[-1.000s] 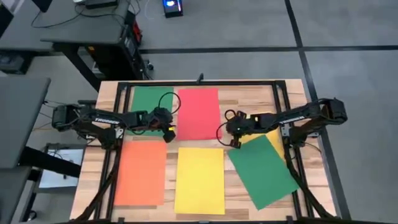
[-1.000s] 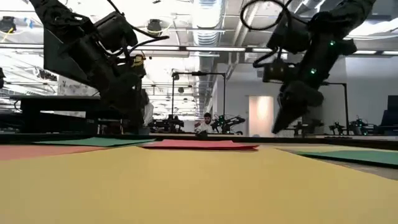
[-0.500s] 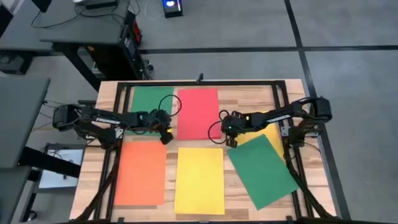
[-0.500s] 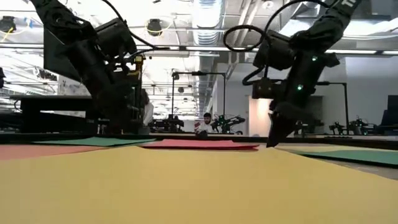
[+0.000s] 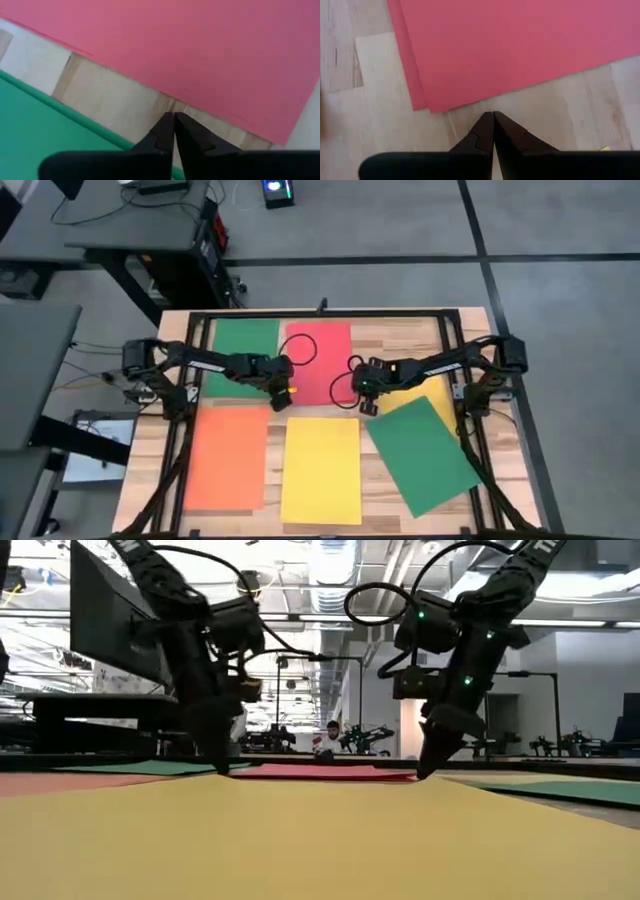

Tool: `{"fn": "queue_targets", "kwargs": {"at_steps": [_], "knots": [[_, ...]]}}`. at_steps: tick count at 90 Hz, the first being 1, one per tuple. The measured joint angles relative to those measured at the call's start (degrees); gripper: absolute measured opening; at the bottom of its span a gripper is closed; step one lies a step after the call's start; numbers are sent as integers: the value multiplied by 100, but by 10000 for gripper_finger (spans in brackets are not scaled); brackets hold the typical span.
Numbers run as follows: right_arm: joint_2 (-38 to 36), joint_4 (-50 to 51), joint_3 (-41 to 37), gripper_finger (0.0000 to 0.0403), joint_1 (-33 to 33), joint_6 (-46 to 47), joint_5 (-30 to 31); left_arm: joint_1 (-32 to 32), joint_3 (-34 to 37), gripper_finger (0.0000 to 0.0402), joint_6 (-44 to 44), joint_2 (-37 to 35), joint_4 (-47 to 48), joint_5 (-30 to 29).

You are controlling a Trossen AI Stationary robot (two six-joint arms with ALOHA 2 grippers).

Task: Organize paper
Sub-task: Stack the pink paper on top of the pink paper

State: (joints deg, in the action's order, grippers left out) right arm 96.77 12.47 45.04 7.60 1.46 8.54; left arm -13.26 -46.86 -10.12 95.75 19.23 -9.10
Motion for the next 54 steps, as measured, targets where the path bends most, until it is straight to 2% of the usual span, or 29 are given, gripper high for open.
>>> {"fn": "queue_targets", "kwargs": {"at_steps": [17,54], "knots": [[7,-142,-13,0,-106,2,-14,-1,-312,1,90,170,191,5],[15,-406,-15,0,-162,126,-292,-4,-355,1,87,180,169,20]]}}
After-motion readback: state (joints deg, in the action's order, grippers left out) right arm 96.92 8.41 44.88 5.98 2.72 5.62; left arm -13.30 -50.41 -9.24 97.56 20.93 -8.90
